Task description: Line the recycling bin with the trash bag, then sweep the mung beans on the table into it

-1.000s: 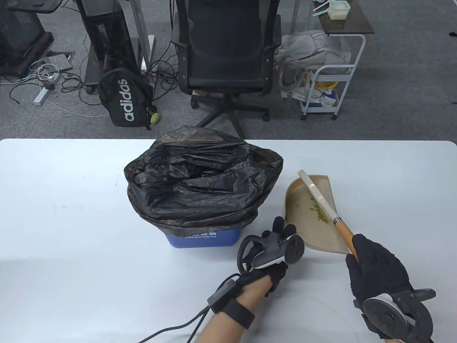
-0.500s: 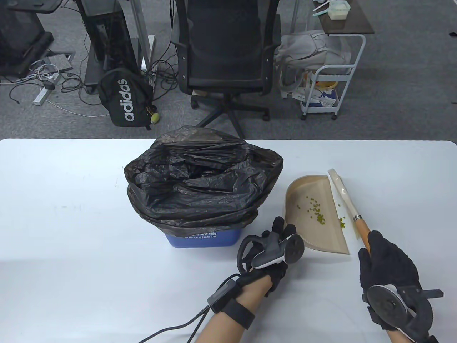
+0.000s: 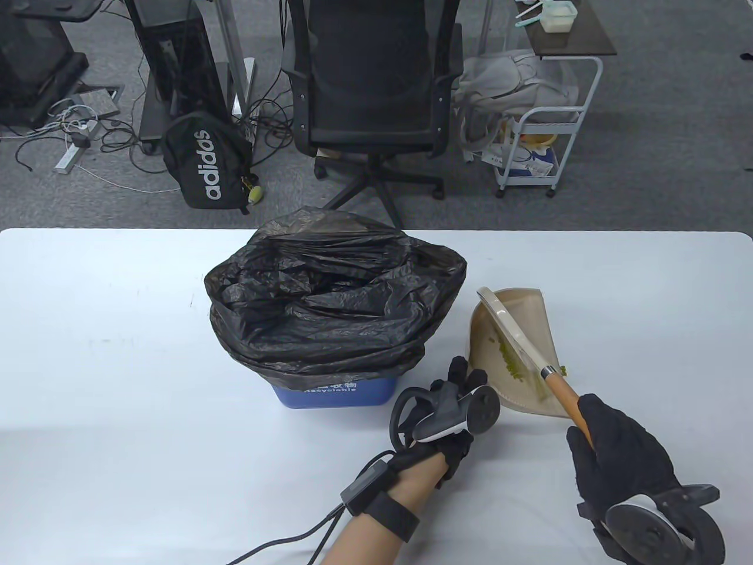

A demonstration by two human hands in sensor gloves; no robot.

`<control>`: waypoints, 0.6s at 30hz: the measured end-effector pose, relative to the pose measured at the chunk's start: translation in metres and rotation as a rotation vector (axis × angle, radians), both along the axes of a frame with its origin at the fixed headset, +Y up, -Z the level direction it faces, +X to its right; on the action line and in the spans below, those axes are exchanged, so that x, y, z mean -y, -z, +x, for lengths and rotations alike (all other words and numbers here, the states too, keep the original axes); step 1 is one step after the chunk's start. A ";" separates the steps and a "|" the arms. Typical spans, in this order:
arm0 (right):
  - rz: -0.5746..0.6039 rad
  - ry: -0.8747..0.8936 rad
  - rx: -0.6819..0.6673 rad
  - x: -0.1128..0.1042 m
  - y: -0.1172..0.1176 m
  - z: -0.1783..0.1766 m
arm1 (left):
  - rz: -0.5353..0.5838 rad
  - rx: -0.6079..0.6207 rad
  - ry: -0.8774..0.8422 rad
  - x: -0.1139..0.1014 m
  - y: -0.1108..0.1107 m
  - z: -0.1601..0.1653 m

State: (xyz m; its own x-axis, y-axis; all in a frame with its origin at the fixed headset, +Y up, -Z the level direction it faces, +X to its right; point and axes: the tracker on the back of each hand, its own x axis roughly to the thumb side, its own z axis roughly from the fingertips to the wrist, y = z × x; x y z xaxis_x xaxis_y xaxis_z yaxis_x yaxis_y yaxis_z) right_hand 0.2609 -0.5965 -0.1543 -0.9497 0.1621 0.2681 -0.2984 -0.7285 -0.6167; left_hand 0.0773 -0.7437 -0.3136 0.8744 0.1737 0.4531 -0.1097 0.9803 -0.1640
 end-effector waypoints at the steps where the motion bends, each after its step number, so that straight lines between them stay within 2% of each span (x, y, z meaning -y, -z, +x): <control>1: 0.010 0.000 0.012 -0.002 -0.001 0.003 | 0.000 0.000 0.001 0.000 0.000 0.000; 5: 0.036 -0.063 0.102 -0.001 0.002 0.009 | 0.002 0.000 0.004 0.000 0.000 0.000; 10: -0.001 -0.137 0.229 0.015 0.019 0.020 | 0.006 0.000 0.008 0.000 0.000 0.000; 13: -0.022 -0.095 0.225 0.022 0.023 0.025 | 0.005 -0.001 0.009 0.000 0.000 0.000; 18: -0.019 -0.029 0.153 0.020 0.018 0.018 | 0.011 -0.002 0.017 0.000 -0.001 0.001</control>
State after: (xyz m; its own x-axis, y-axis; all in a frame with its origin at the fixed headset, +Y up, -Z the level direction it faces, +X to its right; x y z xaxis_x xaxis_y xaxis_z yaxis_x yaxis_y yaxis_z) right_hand 0.2790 -0.6167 -0.1727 -0.9835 0.1380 0.1167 -0.1807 -0.7474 -0.6393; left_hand 0.0782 -0.7436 -0.3127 0.8782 0.1543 0.4527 -0.0939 0.9837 -0.1532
